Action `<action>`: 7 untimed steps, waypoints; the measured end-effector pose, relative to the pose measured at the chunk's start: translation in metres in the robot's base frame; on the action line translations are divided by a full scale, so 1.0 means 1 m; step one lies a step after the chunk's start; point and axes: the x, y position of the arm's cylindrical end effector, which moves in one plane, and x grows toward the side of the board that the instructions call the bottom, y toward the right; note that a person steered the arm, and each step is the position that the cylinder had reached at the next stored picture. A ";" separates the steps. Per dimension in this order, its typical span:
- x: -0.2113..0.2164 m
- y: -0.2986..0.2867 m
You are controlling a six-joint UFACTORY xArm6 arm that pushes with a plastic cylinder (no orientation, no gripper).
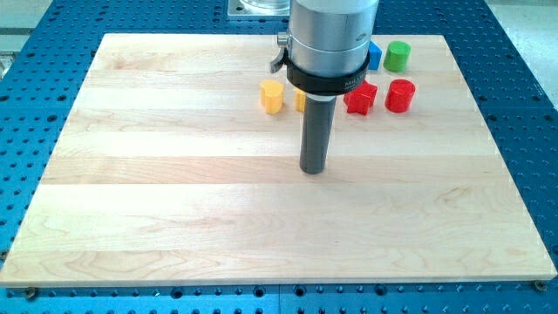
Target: Move the blue blocks green star to the top center
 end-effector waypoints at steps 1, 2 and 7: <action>0.001 0.000; 0.008 0.000; -0.159 0.214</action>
